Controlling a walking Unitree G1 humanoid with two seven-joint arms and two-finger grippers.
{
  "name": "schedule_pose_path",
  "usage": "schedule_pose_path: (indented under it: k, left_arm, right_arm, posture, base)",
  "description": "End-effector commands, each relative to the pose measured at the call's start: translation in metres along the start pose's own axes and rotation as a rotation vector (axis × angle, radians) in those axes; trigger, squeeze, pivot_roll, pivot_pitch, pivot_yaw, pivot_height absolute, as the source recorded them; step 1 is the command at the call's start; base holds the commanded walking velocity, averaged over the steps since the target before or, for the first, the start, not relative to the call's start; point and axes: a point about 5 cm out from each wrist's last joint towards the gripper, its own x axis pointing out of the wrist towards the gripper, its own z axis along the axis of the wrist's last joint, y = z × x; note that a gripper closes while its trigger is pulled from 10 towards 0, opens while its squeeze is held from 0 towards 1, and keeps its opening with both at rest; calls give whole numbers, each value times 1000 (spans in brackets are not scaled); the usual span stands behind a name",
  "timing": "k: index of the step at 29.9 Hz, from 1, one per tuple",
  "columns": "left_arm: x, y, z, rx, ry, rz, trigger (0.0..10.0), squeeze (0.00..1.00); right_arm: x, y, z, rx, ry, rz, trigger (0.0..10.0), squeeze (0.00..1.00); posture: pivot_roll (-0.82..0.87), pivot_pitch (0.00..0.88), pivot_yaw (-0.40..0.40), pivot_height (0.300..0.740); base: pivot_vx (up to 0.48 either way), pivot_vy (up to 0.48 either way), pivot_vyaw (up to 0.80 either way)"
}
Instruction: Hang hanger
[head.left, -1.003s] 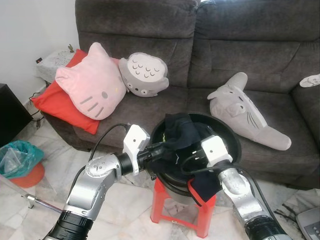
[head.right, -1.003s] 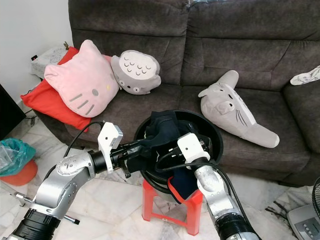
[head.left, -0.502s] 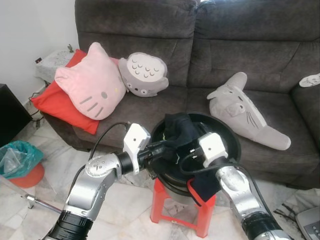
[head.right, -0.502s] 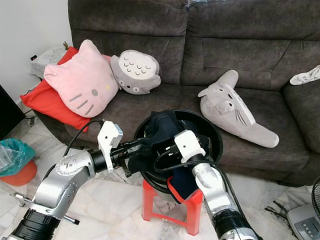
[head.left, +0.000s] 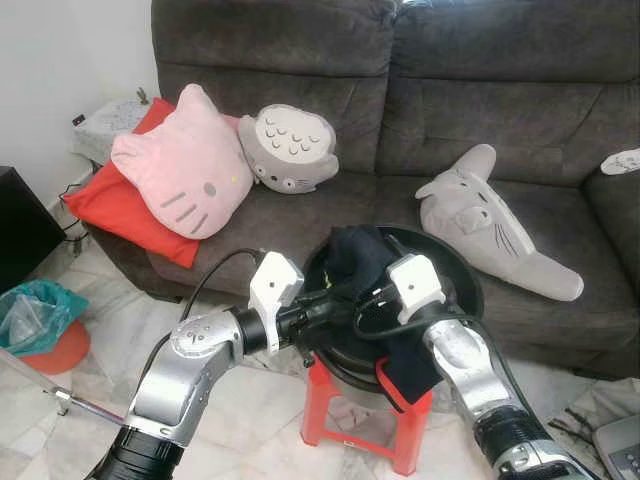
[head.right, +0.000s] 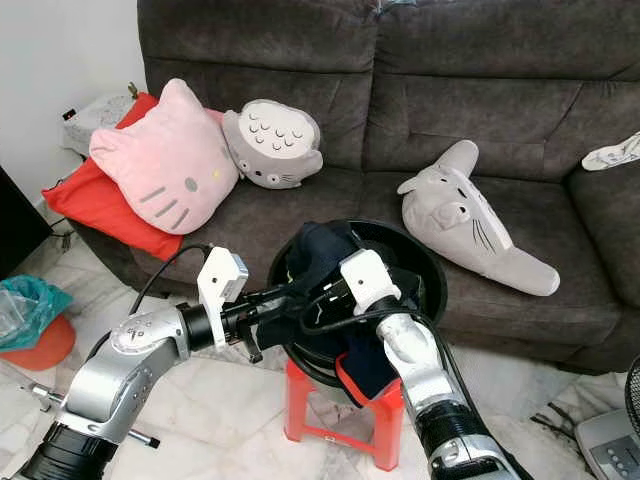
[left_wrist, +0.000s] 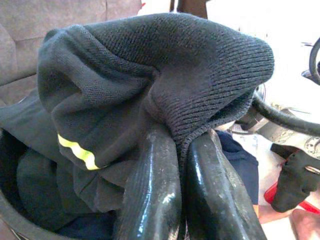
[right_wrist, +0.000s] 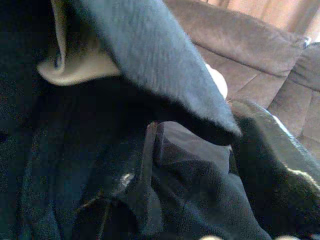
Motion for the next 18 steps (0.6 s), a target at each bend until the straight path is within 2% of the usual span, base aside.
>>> schedule_pose_path:
  k: [1,18]
  left_arm:
    - [-1,-1,5,11,-12,-12,10000,0]
    - [-2,-1,5,13,-9,-3,10000,0]
  right_arm:
    - [4,-2,4,12,-23,-6,0,0]
    - [5,1,3,46,-32,23,0,0]
  posture:
    - [-84,0,58,740]
    - [-82,0,57,740]
  base:
    - [0,0,0]
    - [0,0,0]
